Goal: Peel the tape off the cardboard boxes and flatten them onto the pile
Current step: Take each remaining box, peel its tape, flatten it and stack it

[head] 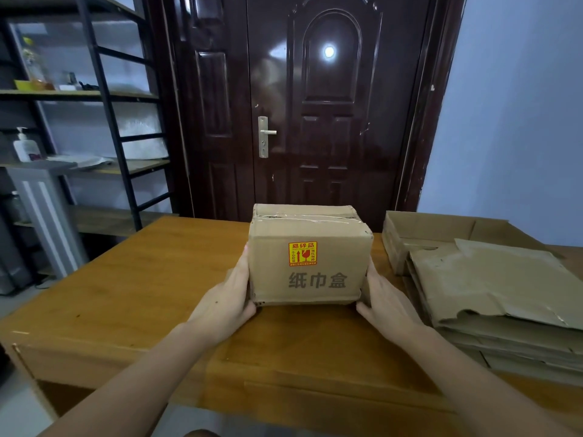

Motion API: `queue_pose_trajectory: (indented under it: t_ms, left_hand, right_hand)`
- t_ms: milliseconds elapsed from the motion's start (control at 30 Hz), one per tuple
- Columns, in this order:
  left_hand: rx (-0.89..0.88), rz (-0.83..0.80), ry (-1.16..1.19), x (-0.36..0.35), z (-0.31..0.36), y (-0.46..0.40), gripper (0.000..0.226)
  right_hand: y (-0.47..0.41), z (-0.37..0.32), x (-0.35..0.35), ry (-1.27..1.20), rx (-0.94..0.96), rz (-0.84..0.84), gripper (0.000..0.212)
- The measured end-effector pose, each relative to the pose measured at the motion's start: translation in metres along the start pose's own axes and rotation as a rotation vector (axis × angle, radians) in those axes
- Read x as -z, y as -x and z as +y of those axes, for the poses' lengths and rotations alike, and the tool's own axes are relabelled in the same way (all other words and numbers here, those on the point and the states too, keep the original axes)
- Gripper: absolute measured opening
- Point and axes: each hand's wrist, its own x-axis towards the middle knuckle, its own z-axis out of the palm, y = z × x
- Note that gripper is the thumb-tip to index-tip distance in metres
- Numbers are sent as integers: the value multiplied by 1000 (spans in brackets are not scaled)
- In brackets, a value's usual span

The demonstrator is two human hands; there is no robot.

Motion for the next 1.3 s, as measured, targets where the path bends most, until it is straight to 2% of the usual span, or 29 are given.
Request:
queue_pose_trajectory:
  t_ms: [133,500,633,833,933,967,1000,1067,1167,1233,1300]
  left_hand:
    - [-36,-35,17,1,-5,2,114]
    - [-12,-220,64,21,-6,-14,122]
    - [-2,-225,49,17,-7,-2,125]
    - [89,-246,176,4,-10,27,132]
    - [116,-214,213,-1,0,36,126]
    - [123,-205,209,-3,5,39,124]
    - [123,-198,199,-5,10,41,123]
    - [125,-197,160,-10,16,47,123]
    - [161,-209,62,-21,25,58,124]
    - [162,-205,-40,-27,33,64,123]
    - [167,-200,-117,-31,46,68,122]
  right_hand:
    - [-1,0,1,-9,4,2,104]
    - [-10,0,17,-47,81,-185,96]
    - [-2,3,9,-48,57,-264,90]
    - [3,-7,4,-367,-70,-361,78]
    - [0,-22,7,-531,-173,-375,116]
    - [-1,-27,7,-548,-205,-371,122]
    - [-2,-32,7,-564,-239,-357,121]
    - [-4,-39,4,-646,-338,-291,104]
    - [-8,-51,3,-775,-400,-108,82]
    - [-9,-60,4,-640,-324,44,80]
    - [-5,-71,10,-288,-160,194,74]
